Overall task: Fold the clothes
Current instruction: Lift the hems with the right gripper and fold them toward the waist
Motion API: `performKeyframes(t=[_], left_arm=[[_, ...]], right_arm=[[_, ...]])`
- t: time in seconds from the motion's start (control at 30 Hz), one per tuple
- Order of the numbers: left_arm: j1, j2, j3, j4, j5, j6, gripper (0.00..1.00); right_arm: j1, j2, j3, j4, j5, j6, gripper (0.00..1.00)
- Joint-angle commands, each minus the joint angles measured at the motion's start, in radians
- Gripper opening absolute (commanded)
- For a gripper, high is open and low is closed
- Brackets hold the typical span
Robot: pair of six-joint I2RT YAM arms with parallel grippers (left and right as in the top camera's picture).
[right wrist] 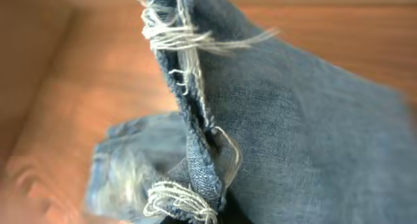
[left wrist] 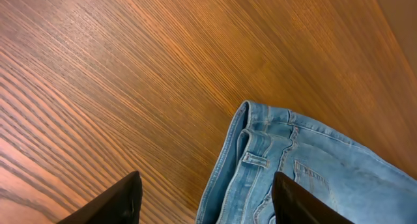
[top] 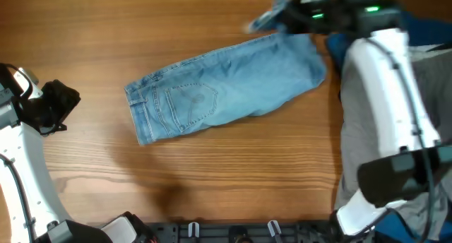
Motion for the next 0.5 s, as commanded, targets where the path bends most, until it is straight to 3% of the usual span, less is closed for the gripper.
performKeyframes(t=[0.0, 0.13, 0.2, 0.27, 0.47], left_arm=[[-0.004, -0.018, 0.015, -0.001, 0.012, 0.024, 0.64], [-0.004, -0.018, 0.015, -0.006, 0.012, 0.024, 0.64], [-0.005, -0.018, 0.015, -0.012, 0.012, 0.024, 0.65], [-0.005, -0.018, 0.015, -0.012, 0.012, 0.024, 0.65], [-0.005, -0.018, 0.015, -0.013, 0.012, 0.024, 0.65]], right_arm=[[0.168, 0.065, 0.022, 0.024, 0.113, 0.105, 0.04], [0.303, 0.182, 0.022, 0.087, 0.114, 0.153, 0.04], [0.312, 0.187, 0.022, 0.19, 0.015, 0.154, 0.04], [0.32, 0.187, 0.022, 0.311, -0.09, 0.256, 0.04], [0.436, 0.203, 0.021, 0.325, 0.005, 0.306, 0.04]])
